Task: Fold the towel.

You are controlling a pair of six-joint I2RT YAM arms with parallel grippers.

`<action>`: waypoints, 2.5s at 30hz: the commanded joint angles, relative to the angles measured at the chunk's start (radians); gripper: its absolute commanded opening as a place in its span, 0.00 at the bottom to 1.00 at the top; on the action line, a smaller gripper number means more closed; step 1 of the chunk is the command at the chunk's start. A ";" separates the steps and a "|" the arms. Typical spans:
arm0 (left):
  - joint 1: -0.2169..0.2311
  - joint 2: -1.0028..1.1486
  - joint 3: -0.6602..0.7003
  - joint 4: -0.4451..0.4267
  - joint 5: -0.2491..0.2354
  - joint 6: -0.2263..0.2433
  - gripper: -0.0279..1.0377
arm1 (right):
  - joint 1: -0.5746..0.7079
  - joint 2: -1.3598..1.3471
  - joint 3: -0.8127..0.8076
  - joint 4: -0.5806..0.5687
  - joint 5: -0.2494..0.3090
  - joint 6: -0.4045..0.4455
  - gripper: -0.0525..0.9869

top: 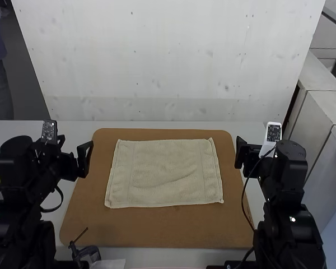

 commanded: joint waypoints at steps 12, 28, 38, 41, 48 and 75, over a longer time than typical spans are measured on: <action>0.000 0.001 0.006 0.010 -0.005 0.014 0.95 | -0.002 0.008 -0.006 0.011 0.002 -0.008 0.98; 0.000 0.001 0.004 0.010 -0.005 0.014 0.95 | -0.004 0.008 -0.006 0.011 0.002 -0.008 0.98; 0.000 0.001 0.006 0.010 -0.005 0.014 0.95 | -0.002 0.008 -0.006 0.011 0.004 -0.008 0.98; 0.000 -0.001 0.006 0.010 -0.005 0.014 0.95 | -0.002 0.008 -0.006 0.011 0.002 -0.008 0.98; 0.000 0.001 0.006 0.010 -0.005 0.014 0.95 | -0.002 0.008 -0.006 0.011 0.002 -0.008 0.98; -0.002 -0.001 -0.005 0.031 -0.025 0.016 0.95 | -0.002 0.008 -0.012 0.029 0.000 -0.017 0.98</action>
